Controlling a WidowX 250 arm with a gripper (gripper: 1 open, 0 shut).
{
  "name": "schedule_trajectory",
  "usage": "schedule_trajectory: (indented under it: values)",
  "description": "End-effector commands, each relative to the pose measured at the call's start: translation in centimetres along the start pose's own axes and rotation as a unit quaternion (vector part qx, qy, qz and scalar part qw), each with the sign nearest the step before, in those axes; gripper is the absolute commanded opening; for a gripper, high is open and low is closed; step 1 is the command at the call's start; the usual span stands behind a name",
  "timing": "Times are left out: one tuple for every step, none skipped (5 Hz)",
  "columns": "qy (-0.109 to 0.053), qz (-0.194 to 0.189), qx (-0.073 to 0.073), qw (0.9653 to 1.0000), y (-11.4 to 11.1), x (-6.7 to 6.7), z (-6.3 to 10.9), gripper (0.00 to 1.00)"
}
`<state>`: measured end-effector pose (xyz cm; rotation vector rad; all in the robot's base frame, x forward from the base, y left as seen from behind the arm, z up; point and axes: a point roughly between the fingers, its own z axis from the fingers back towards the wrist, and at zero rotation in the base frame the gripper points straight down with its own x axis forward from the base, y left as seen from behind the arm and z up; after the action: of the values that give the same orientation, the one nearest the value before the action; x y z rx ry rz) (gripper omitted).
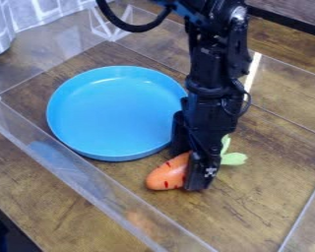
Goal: Remove the carrot from inside the blue tray and put it on the table
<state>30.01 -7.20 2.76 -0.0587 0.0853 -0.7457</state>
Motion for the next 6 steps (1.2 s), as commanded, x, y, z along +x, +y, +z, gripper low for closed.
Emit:
schedule_trajectory:
  values:
    - [-0.036, 0.01, 0.02, 0.9991, 0.23, 0.41, 2.39, 1.0]
    - [-0.039, 0.018, 0.021, 0.9989, 0.13, 0.53, 2.49, 1.0]
    - [-0.042, 0.026, 0.021, 0.9986, 0.04, 0.63, 2.59, 1.0]
    - [-0.044, 0.033, 0.02, 0.9983, -0.05, 0.71, 2.66, 1.0]
    - [-0.047, 0.041, 0.021, 0.9979, -0.1, 0.78, 2.87, 1.0]
    - [-0.049, 0.049, 0.021, 0.9974, -0.15, 0.82, 3.07, 1.0]
